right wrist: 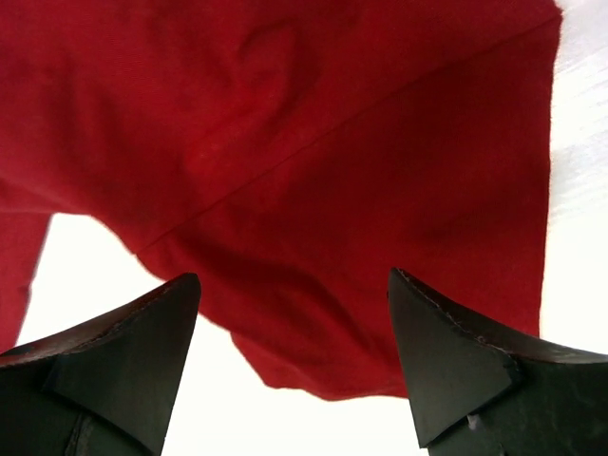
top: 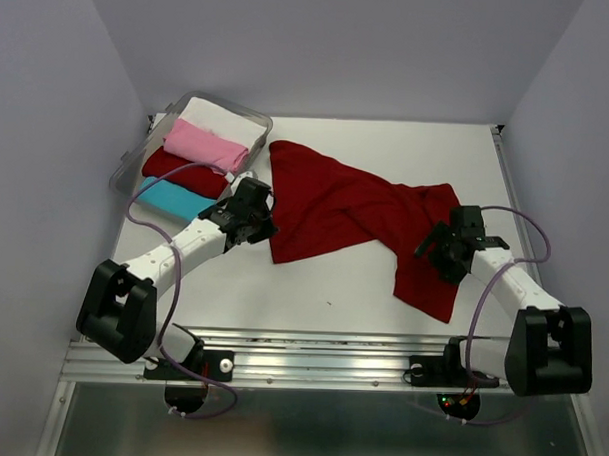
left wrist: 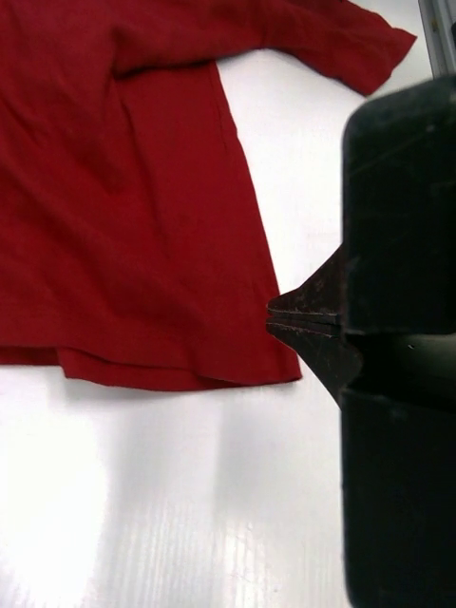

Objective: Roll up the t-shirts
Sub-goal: Flatten out the T-shirt at the center of the board.

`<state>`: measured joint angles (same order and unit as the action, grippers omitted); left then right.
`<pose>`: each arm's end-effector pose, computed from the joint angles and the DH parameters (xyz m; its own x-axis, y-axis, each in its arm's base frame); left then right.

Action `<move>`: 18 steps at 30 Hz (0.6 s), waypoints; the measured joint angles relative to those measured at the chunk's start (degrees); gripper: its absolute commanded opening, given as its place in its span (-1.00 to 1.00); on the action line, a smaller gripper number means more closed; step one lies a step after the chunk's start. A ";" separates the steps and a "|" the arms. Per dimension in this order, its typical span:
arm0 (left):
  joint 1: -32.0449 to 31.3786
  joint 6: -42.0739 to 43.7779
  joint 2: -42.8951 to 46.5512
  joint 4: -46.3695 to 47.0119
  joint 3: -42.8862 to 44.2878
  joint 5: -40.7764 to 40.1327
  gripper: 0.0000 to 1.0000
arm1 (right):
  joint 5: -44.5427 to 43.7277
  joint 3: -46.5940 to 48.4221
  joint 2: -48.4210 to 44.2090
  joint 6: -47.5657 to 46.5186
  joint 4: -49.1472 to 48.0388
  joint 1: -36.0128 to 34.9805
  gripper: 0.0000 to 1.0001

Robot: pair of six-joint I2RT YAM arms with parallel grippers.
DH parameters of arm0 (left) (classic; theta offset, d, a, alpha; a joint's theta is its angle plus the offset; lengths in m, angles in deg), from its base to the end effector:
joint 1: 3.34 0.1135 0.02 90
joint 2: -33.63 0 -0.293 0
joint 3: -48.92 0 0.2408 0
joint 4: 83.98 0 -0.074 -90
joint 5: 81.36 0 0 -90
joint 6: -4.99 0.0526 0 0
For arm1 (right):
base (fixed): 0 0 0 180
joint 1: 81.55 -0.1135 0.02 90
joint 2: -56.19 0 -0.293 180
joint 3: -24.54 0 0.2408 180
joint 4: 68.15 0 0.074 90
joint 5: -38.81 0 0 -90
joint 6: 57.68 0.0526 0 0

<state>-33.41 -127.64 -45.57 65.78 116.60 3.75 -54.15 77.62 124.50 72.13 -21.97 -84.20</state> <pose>0.2578 -0.1441 0.2690 -0.7249 -0.3600 -0.5873 -0.0635 0.8839 -0.4634 0.2045 0.0067 0.2114 -0.6875 0.6083 -0.3966 0.5451 0.7932 0.2716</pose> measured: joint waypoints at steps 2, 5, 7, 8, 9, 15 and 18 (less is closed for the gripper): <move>0.02 0.00 0.00 -0.35 -0.96 0.17 -1.00 | 0.00 0.13 2.10 -0.20 -0.79 0.00 0.65; 0.07 0.15 0.02 -0.26 -1.18 0.35 -1.00 | -0.02 0.79 6.45 -0.52 -2.93 0.00 0.61; 0.17 0.61 0.02 0.02 -1.14 0.81 -1.00 | -0.07 1.46 9.22 -0.61 -4.35 0.00 0.61; 0.22 0.87 -0.04 -0.02 -1.05 1.03 -1.00 | -0.17 2.12 10.97 -0.61 -5.22 0.00 0.61; 0.31 1.36 -0.37 -0.22 -0.63 1.33 -1.00 | -0.22 2.86 11.78 -0.63 -5.29 0.00 0.61; 0.63 2.97 -4.00 0.09 2.64 1.53 -0.84 | -1.79 10.03 20.22 -1.18 -8.79 0.00 0.61; 0.66 2.97 -4.48 -0.24 2.38 1.36 -0.13 | -2.38 12.57 22.75 -1.77 -10.14 0.00 0.61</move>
<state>-32.75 -124.67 -50.05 65.54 118.98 5.11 -56.53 90.19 147.26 70.36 -32.12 -84.20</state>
